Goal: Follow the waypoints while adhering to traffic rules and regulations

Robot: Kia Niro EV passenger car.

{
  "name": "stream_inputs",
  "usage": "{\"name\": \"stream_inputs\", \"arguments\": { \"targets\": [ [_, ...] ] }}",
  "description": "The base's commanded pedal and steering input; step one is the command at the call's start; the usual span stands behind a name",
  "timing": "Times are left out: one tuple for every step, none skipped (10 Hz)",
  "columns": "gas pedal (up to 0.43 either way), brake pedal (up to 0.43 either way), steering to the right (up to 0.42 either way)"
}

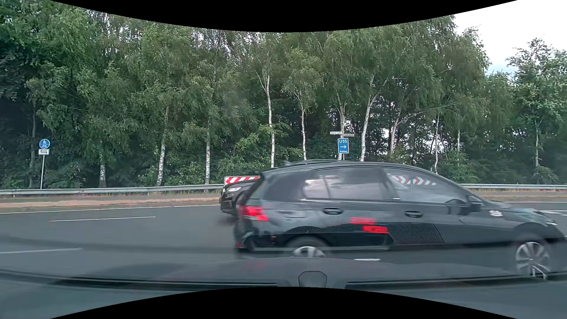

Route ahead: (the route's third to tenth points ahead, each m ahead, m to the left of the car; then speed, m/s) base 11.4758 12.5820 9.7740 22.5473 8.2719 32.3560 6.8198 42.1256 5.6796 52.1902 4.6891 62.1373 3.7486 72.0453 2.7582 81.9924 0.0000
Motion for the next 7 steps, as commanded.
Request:
{"name": "stream_inputs", "arguments": {
  "targets": [
    [0.0,0.256,-0.286],
    [0.0,0.256,-0.286],
    [0.0,0.256,-0.286],
    [0.0,0.256,-0.286],
    [0.0,0.256,-0.286],
    [0.0,0.256,-0.286],
    [0.0,0.256,-0.286]
  ]
}}
